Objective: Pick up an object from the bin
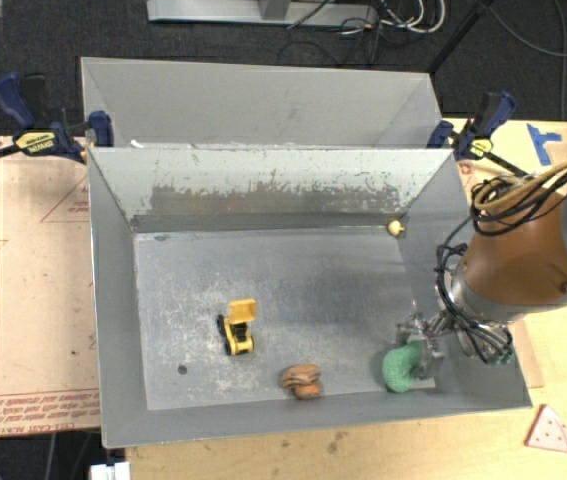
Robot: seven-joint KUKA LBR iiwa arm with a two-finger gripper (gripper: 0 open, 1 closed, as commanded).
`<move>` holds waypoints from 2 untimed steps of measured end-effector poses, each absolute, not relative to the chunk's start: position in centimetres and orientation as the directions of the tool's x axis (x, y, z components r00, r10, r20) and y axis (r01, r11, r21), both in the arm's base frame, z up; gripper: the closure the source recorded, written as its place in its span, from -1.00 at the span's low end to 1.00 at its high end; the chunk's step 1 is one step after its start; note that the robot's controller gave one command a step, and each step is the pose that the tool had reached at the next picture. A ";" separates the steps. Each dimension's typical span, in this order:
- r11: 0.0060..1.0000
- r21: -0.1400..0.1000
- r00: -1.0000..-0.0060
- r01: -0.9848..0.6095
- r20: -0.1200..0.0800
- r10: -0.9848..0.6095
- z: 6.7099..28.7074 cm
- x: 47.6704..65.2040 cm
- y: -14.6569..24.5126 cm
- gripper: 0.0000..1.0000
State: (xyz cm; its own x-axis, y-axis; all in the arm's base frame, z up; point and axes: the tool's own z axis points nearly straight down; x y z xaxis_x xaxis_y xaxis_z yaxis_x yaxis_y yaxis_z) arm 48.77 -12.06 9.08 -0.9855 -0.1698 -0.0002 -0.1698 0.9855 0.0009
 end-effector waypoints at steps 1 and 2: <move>0.985 0.001 -0.985 -0.171 0.000 -0.171 9.1 48.8 -12.0 1.00; 0.982 -0.001 -0.982 -0.190 -0.005 -0.190 24.5 50.0 -10.4 1.00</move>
Offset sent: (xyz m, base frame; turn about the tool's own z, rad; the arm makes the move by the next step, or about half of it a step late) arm 0.0111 0.0157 0.1529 -0.0196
